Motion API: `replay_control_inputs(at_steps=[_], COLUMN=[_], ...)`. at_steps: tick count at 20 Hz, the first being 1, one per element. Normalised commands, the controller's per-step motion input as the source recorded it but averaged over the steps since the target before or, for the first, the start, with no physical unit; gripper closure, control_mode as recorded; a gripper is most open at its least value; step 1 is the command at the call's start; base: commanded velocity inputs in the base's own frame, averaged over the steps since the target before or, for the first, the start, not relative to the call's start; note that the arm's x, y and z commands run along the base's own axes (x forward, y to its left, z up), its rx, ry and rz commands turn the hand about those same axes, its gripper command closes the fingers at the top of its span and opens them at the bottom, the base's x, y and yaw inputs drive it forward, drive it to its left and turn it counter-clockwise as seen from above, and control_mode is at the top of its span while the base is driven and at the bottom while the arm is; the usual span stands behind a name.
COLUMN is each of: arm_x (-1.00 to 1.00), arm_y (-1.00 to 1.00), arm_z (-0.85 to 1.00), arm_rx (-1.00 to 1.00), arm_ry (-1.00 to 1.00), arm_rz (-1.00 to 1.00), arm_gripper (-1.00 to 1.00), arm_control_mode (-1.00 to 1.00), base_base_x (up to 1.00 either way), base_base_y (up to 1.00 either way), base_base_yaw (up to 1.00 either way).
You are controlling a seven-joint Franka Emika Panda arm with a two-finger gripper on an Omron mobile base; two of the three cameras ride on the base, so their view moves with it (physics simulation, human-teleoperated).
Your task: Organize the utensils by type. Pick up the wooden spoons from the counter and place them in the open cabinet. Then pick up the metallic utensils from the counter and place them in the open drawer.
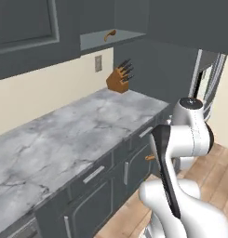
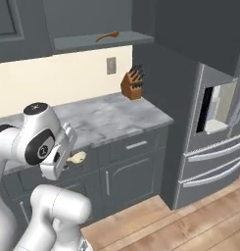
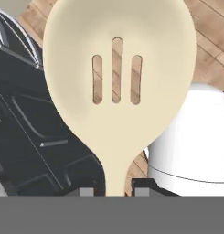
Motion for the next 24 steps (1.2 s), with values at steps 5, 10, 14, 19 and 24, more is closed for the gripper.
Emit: replay_control_inputs(at_steps=[5,10,14,19,24], arm_x=[0.00,0.00,0.00,0.00,0.00], arm_y=[0.00,0.00,0.00,0.00,0.00], arm_z=[0.00,0.00,0.00,0.00,0.00], arm_rx=[0.00,0.00,0.00,0.00,0.00], arm_ry=[0.00,0.00,0.00,0.00,0.00], arm_rz=[0.00,0.00,0.00,0.00,0.00], arm_gripper=[1.00,1.00,1.00,1.00,1.00], arm_control_mode=[1.00,1.00,1.00,1.00,1.00], base_base_x=[0.64,0.28,0.47,0.57,0.55], base_base_y=[-0.41,-0.52,-0.55,-0.59,-0.29], base_base_yaw=[0.42,0.40,0.41,0.44,0.44])
